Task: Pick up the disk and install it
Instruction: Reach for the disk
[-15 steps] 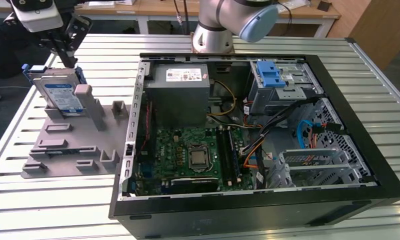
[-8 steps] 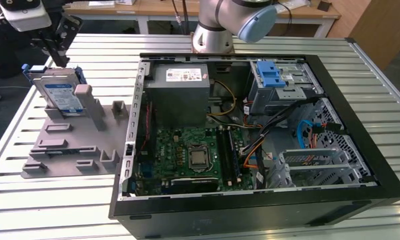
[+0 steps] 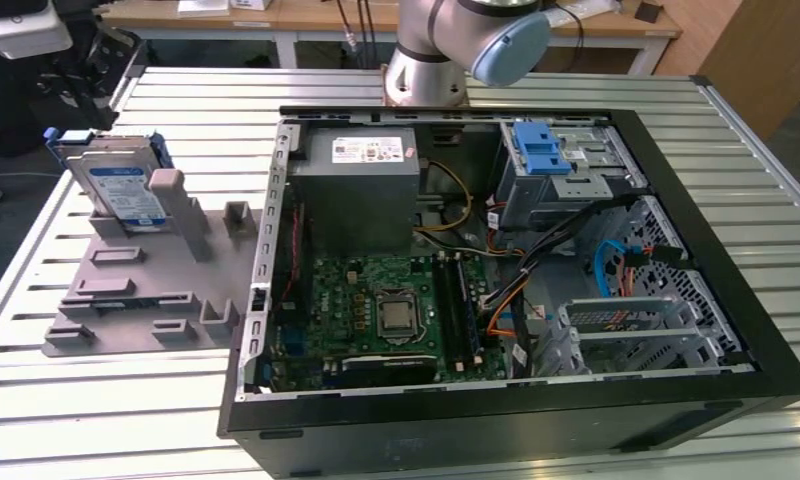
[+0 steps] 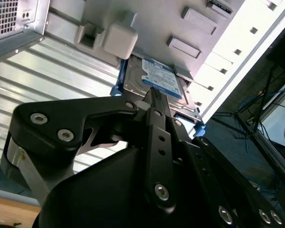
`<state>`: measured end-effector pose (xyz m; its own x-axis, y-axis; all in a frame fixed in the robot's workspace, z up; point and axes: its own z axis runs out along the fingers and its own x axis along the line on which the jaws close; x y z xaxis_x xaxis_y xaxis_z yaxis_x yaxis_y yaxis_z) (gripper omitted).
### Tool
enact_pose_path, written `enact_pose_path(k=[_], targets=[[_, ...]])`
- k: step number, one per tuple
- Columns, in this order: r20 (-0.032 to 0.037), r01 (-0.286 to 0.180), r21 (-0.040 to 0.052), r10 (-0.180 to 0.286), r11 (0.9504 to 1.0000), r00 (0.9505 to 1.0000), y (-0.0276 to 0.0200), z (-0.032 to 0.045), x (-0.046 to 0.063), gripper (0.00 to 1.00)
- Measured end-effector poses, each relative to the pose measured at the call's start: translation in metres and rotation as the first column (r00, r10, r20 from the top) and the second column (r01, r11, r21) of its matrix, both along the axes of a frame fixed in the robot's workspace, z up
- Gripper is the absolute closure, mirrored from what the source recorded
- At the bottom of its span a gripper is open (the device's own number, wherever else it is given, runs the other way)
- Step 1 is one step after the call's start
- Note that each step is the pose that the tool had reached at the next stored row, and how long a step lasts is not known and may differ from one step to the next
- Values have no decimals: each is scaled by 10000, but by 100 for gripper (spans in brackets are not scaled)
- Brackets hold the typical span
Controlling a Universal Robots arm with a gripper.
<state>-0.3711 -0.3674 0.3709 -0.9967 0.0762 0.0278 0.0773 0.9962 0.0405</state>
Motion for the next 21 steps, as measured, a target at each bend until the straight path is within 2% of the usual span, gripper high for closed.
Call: enact_pose_path(k=[9, 17, 21], targets=[[1, 0, 0, 0, 10000, 10000, 55, -13, -217, 89], [-1, 0, 0, 0, 10000, 10000, 139, -30, -426, 89], [-6, -1, 0, 1, 10000, 10000, 142, -35, -455, 89]])
